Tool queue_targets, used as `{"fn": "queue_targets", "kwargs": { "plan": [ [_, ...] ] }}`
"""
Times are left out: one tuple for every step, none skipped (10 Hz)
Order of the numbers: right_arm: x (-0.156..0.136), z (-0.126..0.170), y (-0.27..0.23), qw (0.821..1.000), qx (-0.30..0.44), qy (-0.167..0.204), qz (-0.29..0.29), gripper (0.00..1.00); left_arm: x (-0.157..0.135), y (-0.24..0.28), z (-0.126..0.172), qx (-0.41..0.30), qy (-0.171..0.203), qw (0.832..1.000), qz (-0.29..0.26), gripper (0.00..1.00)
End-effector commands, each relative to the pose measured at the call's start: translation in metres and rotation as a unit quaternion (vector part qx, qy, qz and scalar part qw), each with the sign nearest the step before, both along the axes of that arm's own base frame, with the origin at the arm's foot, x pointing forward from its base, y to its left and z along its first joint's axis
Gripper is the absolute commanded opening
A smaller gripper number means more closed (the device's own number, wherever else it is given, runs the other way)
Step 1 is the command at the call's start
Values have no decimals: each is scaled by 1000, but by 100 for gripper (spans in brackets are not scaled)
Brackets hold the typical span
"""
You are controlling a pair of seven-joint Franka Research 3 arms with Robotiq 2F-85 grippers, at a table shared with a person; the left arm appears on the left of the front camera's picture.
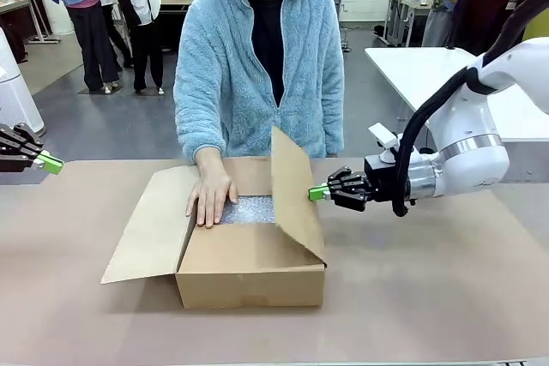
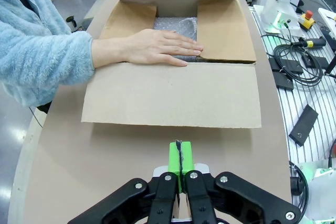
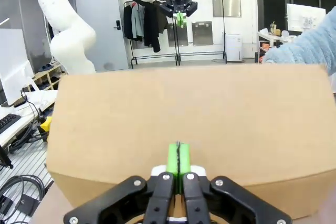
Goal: Wrap the clocks to prevent damage.
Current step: Push the right (or left) flap of the Package Box to close it.
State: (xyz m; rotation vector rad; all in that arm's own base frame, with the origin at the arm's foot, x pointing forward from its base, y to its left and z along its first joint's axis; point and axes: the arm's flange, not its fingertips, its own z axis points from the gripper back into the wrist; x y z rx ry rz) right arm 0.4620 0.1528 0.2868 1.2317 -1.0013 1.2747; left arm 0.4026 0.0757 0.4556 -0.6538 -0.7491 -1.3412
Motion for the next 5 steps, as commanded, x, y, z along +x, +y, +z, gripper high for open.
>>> {"fn": "queue_targets", "kwargs": {
  "plan": [
    [12,1,18,1000,-9,7,-14,1,-2,1,1,1,-3,1000,-1,0],
    [14,-1,21,1000,-14,7,-16,1,-2,1,1,1,-3,1000,-1,0],
    [16,-6,21,1000,-21,11,-19,1,-2,1,1,1,-3,1000,-1,0],
    [17,-15,22,999,-38,17,-20,1,-2,1,1,1,-3,1000,-1,0],
    [18,-21,22,998,-57,19,-24,1,-2,1,1,1,-3,1000,-1,0]
  ]
}}
